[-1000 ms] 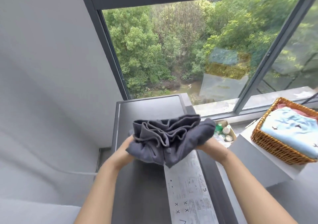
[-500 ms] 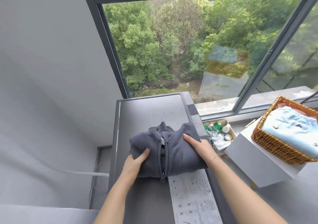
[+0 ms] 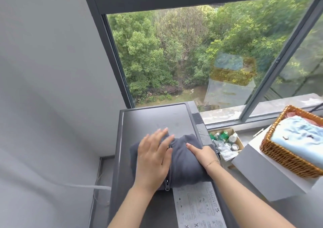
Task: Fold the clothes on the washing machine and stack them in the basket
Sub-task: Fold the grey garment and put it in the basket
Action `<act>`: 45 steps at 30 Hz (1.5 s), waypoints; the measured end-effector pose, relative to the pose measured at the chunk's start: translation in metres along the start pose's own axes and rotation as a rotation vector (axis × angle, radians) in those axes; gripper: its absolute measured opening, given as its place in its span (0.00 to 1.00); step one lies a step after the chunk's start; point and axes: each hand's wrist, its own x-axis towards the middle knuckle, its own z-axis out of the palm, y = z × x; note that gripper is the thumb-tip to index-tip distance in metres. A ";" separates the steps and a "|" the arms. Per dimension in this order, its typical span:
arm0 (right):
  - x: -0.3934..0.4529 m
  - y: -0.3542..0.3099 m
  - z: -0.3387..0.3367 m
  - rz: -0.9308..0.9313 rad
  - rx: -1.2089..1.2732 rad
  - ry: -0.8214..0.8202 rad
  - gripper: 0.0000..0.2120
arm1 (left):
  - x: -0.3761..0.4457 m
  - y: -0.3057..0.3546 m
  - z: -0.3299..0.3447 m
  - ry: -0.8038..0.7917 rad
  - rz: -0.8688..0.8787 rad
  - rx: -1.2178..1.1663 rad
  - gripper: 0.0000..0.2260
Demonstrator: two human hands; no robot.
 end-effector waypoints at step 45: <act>-0.035 0.043 -0.023 0.171 0.801 -0.157 0.31 | 0.006 -0.030 0.011 -0.551 -1.489 -1.161 0.22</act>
